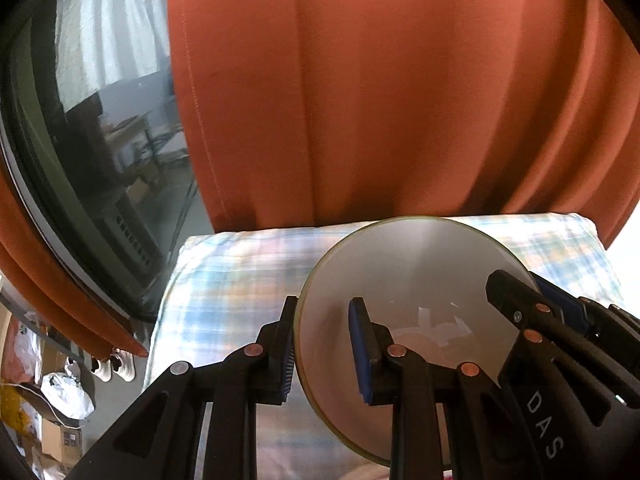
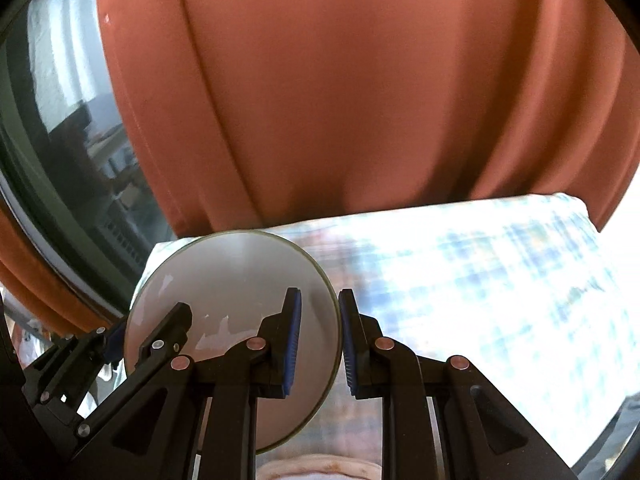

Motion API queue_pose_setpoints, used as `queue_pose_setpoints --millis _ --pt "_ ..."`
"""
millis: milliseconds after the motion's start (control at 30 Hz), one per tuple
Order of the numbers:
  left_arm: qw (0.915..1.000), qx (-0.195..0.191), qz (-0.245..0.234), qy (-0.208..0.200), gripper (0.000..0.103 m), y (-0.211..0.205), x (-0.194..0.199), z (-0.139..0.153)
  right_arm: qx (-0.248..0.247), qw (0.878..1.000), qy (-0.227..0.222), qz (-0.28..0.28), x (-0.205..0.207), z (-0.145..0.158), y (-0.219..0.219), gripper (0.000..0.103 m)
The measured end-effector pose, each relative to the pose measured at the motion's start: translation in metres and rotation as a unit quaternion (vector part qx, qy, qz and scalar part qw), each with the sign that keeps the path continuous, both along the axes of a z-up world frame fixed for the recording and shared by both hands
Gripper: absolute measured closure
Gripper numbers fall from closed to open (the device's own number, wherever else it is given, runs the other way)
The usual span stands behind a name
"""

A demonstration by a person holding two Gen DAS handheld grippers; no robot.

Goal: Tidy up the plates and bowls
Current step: 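Carry the small bowl with both tools back toward the plate stack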

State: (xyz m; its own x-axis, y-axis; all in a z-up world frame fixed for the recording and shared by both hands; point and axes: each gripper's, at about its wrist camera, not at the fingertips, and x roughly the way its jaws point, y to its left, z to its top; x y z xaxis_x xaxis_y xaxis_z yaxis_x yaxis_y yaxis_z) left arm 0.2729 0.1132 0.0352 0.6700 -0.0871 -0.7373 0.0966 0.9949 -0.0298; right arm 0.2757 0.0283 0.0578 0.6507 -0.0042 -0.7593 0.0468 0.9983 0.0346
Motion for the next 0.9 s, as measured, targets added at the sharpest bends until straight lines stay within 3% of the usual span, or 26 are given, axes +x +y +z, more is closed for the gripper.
queue_pose_setpoints --millis 300,900 --pt "0.9998 0.011 0.003 -0.016 0.080 -0.039 -0.034 0.008 0.021 1.000 -0.013 -0.011 -0.041 0.012 -0.048 0.080" --pt "0.9977 -0.001 0.068 0.006 0.080 -0.129 -0.093 -0.001 0.011 0.999 0.005 0.052 -0.094 0.006 -0.153 0.080"
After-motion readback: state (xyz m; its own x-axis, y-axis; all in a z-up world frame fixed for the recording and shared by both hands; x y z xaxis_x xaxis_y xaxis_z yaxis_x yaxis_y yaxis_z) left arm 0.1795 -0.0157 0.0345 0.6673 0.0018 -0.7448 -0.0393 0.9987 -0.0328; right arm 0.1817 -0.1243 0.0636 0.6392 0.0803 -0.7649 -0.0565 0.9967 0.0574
